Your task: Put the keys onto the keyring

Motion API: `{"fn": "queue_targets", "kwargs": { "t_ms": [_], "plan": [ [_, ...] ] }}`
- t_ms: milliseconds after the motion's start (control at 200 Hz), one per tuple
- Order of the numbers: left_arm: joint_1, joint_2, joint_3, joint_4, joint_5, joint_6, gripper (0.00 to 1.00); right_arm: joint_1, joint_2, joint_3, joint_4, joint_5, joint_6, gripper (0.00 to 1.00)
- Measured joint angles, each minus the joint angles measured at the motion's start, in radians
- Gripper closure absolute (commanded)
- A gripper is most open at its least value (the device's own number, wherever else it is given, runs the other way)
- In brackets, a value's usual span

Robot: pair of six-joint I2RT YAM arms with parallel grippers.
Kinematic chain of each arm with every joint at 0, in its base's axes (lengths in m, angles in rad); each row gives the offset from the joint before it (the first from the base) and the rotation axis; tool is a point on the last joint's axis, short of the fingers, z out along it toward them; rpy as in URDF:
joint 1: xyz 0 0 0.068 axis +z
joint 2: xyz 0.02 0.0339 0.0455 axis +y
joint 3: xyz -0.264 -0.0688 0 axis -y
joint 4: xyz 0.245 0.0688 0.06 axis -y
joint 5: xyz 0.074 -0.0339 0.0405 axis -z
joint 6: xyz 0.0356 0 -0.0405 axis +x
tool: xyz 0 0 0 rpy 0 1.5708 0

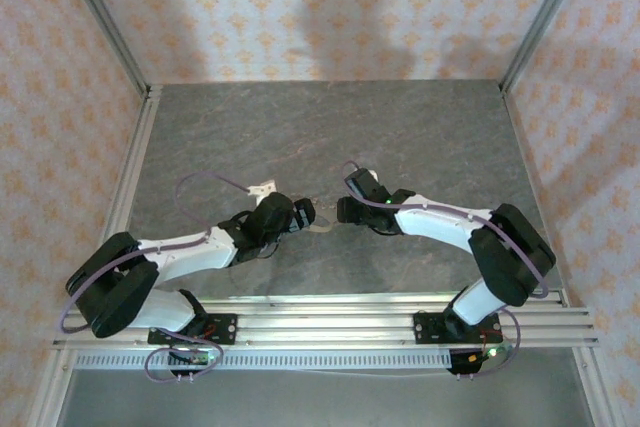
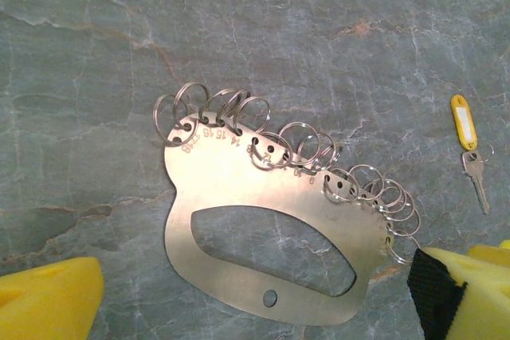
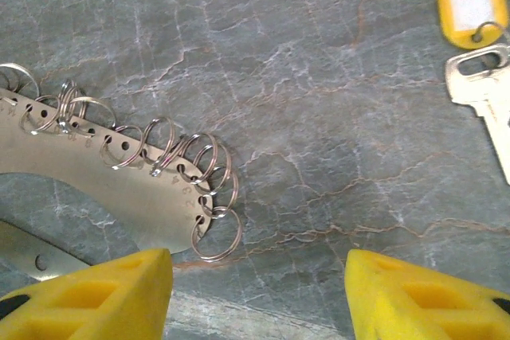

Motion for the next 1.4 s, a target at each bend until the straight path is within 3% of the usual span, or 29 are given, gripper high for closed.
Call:
{"fn": "queue_targets", "kwargs": {
  "t_ms": [625, 1071, 1401],
  "plan": [
    [0.004, 0.167, 0.087, 0.111, 0.021, -0.017, 0.0, 0.0, 0.142, 0.045, 0.103, -0.102, 0.057, 0.44],
    [0.128, 0.196, 0.162, 0.139, 0.051, 0.044, 0.0, 0.001, 0.143, 0.045, 0.194, -0.192, 0.148, 0.46],
    [0.16, 0.173, 0.197, 0.126, 0.104, 0.084, 0.0, 0.003, 0.07, 0.045, 0.147, -0.168, 0.151, 0.46]
  ]
}}
